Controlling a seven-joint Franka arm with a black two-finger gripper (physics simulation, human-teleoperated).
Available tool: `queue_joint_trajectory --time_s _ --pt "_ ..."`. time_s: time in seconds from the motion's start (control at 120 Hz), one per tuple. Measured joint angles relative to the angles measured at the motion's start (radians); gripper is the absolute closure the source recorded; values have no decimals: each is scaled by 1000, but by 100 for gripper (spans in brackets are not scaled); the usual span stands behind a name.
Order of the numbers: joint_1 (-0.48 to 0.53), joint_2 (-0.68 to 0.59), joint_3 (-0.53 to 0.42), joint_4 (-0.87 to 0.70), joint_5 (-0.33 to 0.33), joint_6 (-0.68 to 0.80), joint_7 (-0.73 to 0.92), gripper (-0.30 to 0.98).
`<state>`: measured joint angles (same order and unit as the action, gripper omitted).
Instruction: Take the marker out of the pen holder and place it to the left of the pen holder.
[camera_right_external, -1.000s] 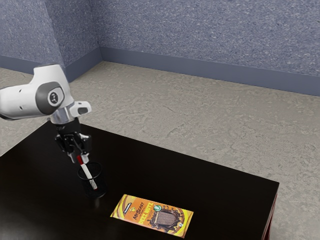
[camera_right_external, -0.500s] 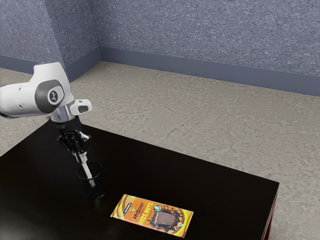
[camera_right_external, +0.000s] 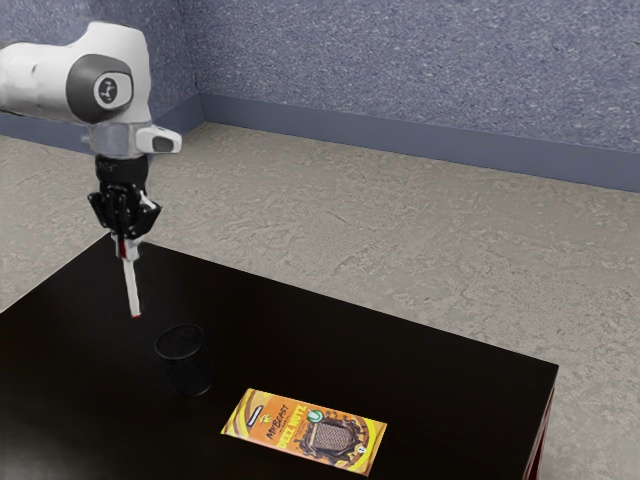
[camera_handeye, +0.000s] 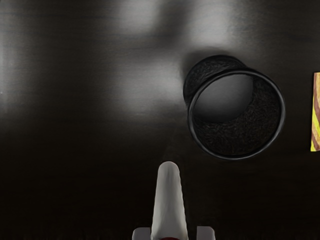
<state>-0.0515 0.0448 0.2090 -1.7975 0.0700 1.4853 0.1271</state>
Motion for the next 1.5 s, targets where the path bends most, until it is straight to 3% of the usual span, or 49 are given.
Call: queue_joint_trajectory --time_s 0.317,0.725,0.858,0.967,1.1,1.275,1.392,1.5 --pt "4 322 26 162 81 -320 -67 78" --pt "36 613 52 336 102 -426 -125 78" --pt "46 653 52 387 83 -437 -130 49" --pt "51 654 52 394 69 -427 -134 30" --pt "50 592 38 394 31 -357 -139 16" --pt "47 397 -57 390 0 -255 -148 7" --pt "36 194 -102 316 -13 -119 -148 4" --pt "20 126 -127 334 -21 -65 -149 2"
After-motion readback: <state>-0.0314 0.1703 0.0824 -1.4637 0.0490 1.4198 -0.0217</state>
